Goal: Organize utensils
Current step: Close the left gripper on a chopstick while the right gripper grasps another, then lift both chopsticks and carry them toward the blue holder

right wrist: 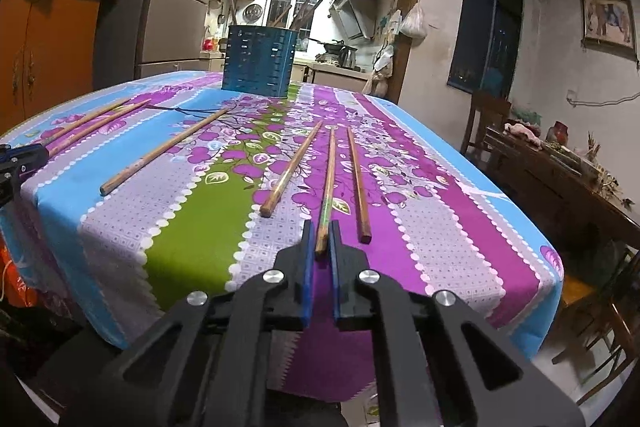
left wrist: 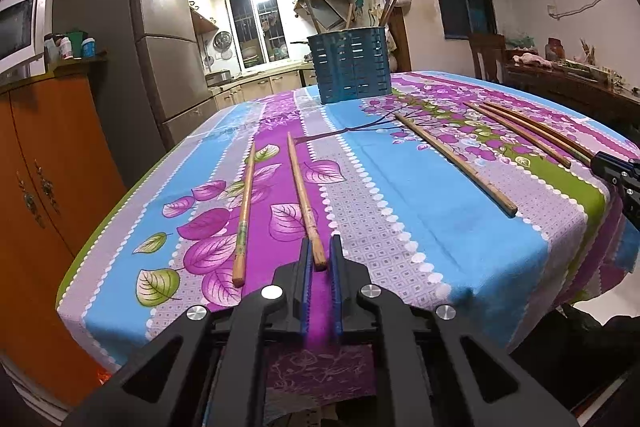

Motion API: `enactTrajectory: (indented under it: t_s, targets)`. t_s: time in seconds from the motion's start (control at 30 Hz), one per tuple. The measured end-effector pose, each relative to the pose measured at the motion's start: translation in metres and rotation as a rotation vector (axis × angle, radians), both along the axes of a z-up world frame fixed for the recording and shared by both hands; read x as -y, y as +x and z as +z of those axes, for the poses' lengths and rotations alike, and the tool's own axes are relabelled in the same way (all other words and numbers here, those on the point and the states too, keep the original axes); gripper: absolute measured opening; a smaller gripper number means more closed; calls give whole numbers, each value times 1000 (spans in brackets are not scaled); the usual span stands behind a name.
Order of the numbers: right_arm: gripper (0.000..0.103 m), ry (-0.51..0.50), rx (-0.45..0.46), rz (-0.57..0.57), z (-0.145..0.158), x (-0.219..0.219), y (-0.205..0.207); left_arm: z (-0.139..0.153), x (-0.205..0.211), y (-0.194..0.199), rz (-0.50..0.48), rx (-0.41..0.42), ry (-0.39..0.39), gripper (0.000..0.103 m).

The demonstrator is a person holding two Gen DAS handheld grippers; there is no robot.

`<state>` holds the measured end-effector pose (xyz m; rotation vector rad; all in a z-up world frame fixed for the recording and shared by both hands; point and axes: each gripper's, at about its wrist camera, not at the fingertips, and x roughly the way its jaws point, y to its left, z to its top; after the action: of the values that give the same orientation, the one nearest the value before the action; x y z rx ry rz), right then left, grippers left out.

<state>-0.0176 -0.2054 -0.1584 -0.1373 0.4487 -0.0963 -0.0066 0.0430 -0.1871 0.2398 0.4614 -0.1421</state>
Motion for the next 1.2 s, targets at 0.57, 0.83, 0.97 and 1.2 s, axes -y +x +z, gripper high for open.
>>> enactTrajectory:
  t_s: [0.57, 0.83, 0.97, 1.2]
  targets:
    - [5, 10, -1, -1, 0, -1, 1, -3, 5, -3, 10, 20, 14, 8]
    - [5, 10, 0, -1, 1, 0, 1, -3, 7, -3, 24, 30, 16, 8]
    - [5, -4, 12, -1, 3, -2, -3, -3, 6, -4, 24, 35, 13, 8]
    - [5, -59, 50, 7, 9, -8, -11, 5, 6, -10, 13, 69, 12, 8]
